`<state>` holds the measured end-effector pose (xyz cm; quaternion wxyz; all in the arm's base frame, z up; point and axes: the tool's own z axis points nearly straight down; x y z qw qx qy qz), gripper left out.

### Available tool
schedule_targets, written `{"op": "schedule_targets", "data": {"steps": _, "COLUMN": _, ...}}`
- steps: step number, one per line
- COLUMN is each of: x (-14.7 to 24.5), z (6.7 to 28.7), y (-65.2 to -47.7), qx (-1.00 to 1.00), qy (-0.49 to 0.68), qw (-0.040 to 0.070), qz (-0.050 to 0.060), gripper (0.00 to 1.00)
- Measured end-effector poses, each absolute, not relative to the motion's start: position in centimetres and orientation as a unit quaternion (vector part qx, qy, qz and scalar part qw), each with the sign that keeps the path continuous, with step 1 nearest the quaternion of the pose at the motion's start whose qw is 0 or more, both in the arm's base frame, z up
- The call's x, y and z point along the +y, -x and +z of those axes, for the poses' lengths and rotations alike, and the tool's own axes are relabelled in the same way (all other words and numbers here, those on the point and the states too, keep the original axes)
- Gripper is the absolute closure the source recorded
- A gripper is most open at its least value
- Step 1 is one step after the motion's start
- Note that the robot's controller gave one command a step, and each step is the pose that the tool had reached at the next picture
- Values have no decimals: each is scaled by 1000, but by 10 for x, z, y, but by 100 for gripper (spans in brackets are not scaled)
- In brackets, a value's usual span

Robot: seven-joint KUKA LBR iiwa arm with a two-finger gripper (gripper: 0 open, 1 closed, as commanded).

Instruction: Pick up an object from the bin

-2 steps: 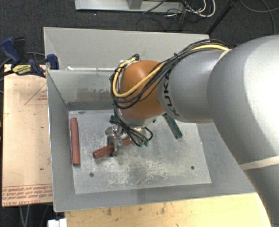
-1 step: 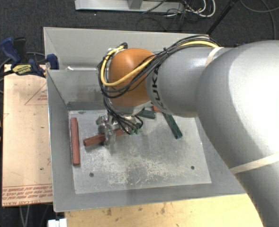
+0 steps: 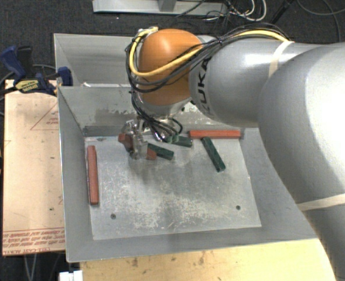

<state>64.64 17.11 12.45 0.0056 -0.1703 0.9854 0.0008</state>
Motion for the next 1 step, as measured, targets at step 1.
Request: {"op": "schedule_targets", "data": {"steps": 1, "x": 188, "z": 209, "y": -644, "qx": 988, "qy": 157, "qw": 7, "qz": 2, "gripper": 100}}
